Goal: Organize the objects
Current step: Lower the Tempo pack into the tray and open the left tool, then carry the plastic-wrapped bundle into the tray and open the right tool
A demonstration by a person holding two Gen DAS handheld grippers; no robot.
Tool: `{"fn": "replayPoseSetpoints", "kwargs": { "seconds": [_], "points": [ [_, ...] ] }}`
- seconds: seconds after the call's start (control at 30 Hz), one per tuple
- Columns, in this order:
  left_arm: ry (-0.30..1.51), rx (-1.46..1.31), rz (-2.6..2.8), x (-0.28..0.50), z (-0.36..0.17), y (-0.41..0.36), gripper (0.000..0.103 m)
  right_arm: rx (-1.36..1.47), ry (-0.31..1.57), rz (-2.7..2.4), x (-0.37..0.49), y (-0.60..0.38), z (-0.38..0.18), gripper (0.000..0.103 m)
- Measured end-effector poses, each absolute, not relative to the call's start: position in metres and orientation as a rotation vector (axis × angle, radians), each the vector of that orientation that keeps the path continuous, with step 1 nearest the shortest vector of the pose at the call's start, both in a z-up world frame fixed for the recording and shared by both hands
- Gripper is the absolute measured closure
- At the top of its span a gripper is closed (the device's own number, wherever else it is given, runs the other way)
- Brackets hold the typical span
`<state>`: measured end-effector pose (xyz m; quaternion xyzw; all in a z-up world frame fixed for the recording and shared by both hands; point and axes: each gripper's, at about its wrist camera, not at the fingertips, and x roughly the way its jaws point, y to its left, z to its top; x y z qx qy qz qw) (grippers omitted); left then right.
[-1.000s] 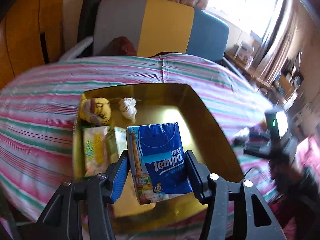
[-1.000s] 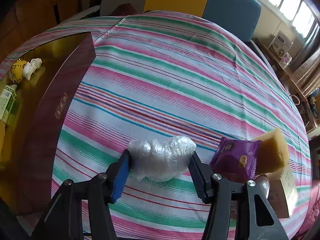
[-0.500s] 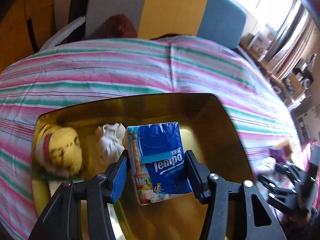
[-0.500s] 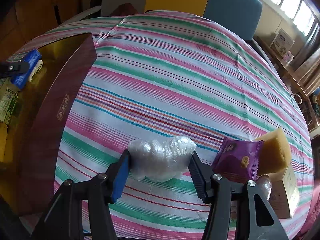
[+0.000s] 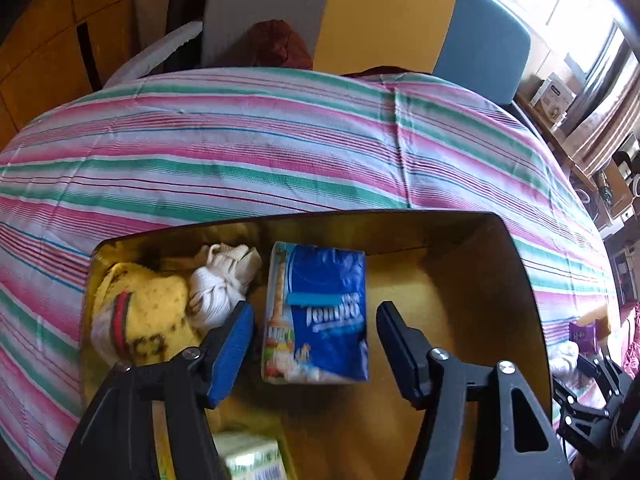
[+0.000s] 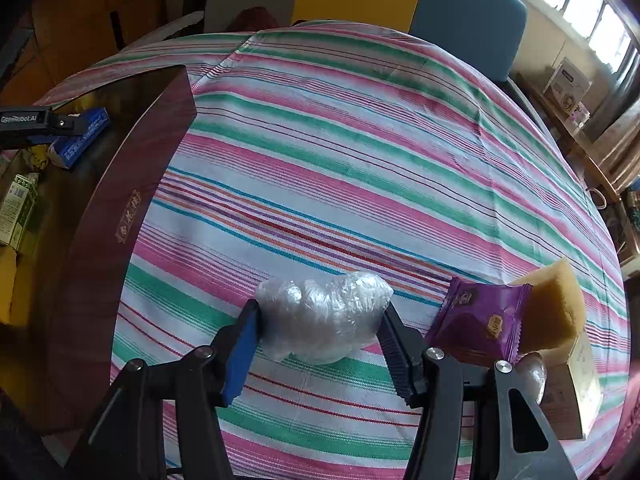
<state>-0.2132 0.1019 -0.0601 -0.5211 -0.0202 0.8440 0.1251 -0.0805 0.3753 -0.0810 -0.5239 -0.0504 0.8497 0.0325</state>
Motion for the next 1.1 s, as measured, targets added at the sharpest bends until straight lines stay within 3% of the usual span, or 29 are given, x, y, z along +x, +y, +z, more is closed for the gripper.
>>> {"fn": "replayPoseSetpoints", "kwargs": {
  "seconds": [0.27,0.6,0.97,1.1],
  "points": [
    [0.097,-1.265,2.610,-0.129,-0.008,0.087,0.035,-1.611,-0.201,2.604,-0.080,0.373,-0.085,0.045],
    [0.163,-1.177,2.644,-0.057,0.003,0.069,0.035,-1.594,-0.193,2.611,-0.080,0.374,-0.086,0.045],
    [0.075,-1.171,2.617,-0.033,0.003,0.048,0.035,-1.569,-0.143,2.600,-0.079,0.376,-0.086,0.045],
    [0.036,-1.194,2.614,-0.031,0.000,0.031,0.035,-1.539,0.010,2.610,-0.077,0.380,-0.069,0.045]
  ]
}}
